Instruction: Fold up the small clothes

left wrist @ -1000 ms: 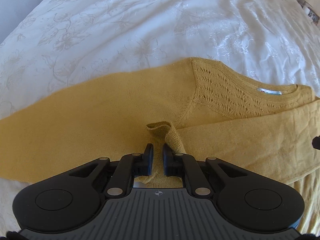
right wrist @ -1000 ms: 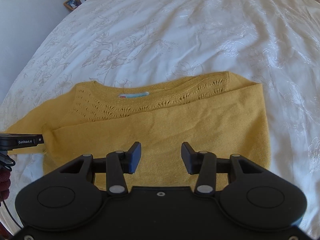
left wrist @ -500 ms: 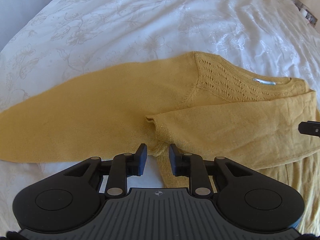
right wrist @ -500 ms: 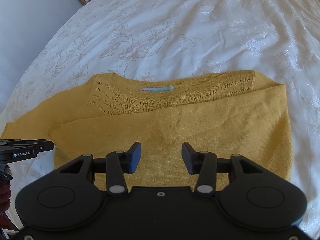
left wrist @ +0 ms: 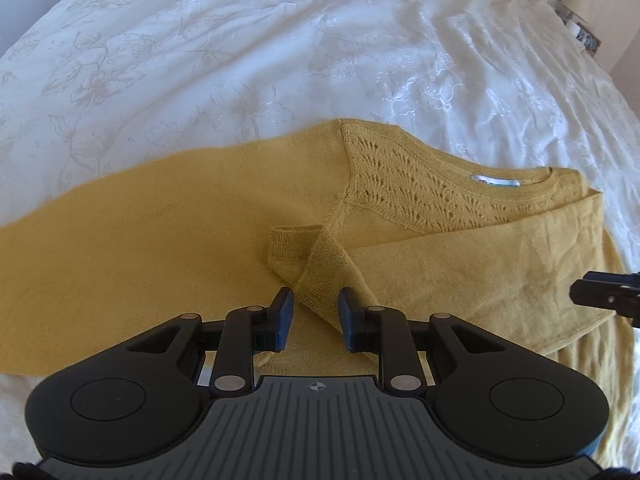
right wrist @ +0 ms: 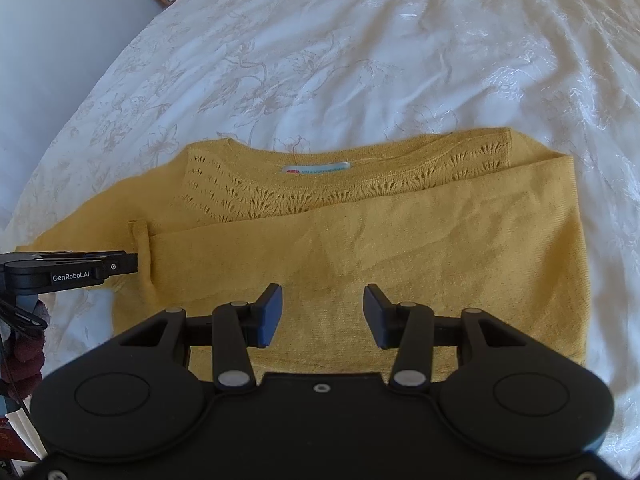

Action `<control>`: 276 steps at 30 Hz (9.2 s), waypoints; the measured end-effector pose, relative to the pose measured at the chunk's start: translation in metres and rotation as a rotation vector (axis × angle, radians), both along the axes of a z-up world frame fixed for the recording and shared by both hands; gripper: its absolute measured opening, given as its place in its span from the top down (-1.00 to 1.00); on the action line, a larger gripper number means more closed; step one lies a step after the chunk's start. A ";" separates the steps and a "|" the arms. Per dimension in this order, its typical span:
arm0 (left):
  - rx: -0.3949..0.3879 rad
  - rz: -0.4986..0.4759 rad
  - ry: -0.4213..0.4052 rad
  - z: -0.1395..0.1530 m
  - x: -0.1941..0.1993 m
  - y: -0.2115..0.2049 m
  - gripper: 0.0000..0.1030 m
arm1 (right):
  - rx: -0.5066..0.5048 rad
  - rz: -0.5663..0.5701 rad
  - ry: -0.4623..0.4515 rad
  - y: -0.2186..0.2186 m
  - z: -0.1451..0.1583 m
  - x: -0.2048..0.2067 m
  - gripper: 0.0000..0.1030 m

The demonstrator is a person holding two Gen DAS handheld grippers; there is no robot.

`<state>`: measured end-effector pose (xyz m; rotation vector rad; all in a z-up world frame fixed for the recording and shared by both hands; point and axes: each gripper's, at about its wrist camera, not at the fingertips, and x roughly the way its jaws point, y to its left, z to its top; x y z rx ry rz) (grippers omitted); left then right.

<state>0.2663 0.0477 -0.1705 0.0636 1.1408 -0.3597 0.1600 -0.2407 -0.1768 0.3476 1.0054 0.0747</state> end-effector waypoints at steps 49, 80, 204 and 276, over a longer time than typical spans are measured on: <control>0.129 0.326 0.051 0.012 0.004 0.046 0.82 | 0.028 0.059 0.006 0.025 0.004 -0.003 -0.06; -0.017 0.701 -0.096 0.046 -0.022 0.337 -0.07 | -0.085 0.035 0.002 0.117 0.049 -0.011 -0.18; -0.289 -0.121 -0.262 0.098 -0.073 -0.159 0.41 | -0.007 0.083 -0.041 -0.025 0.024 -0.127 0.32; 0.080 0.145 0.017 -0.053 -0.068 -0.015 -1.00 | 0.219 -0.173 0.122 -0.097 -0.042 -0.001 0.00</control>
